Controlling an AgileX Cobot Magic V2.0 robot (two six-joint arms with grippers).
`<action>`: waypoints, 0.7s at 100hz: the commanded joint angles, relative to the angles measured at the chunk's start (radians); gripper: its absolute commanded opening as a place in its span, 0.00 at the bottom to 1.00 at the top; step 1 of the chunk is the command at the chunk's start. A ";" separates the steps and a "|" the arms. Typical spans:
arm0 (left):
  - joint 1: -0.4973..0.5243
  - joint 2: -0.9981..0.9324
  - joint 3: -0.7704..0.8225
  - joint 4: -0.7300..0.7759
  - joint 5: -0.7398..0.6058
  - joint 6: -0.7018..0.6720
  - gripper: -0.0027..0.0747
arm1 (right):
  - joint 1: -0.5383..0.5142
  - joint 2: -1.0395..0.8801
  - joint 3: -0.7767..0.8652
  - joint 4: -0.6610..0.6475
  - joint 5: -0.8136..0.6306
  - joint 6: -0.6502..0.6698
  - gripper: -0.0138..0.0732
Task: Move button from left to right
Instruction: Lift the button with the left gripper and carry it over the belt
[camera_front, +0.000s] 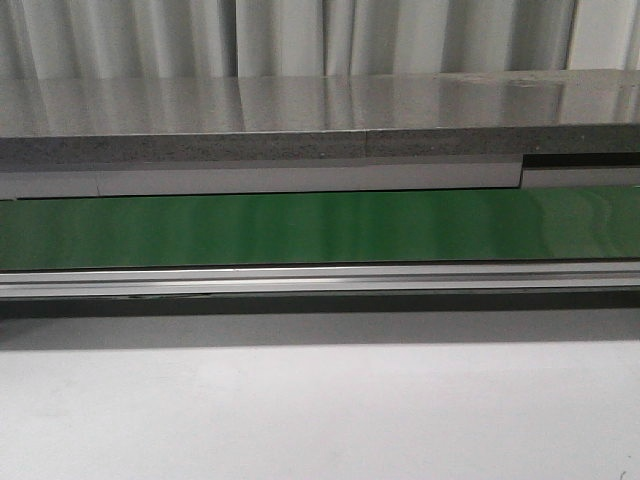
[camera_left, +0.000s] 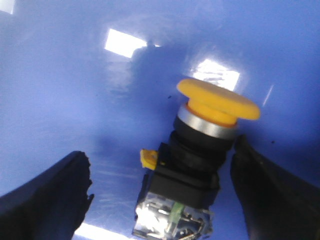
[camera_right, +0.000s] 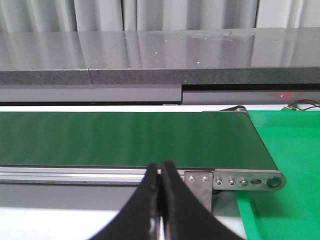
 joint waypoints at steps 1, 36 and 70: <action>0.003 -0.037 -0.027 0.005 -0.024 0.002 0.74 | -0.007 -0.021 -0.015 -0.008 -0.081 0.000 0.08; 0.003 -0.033 -0.027 0.008 -0.026 0.002 0.27 | -0.007 -0.021 -0.015 -0.008 -0.081 0.000 0.08; 0.001 -0.118 -0.144 -0.070 0.088 0.002 0.11 | -0.007 -0.021 -0.015 -0.008 -0.081 0.000 0.08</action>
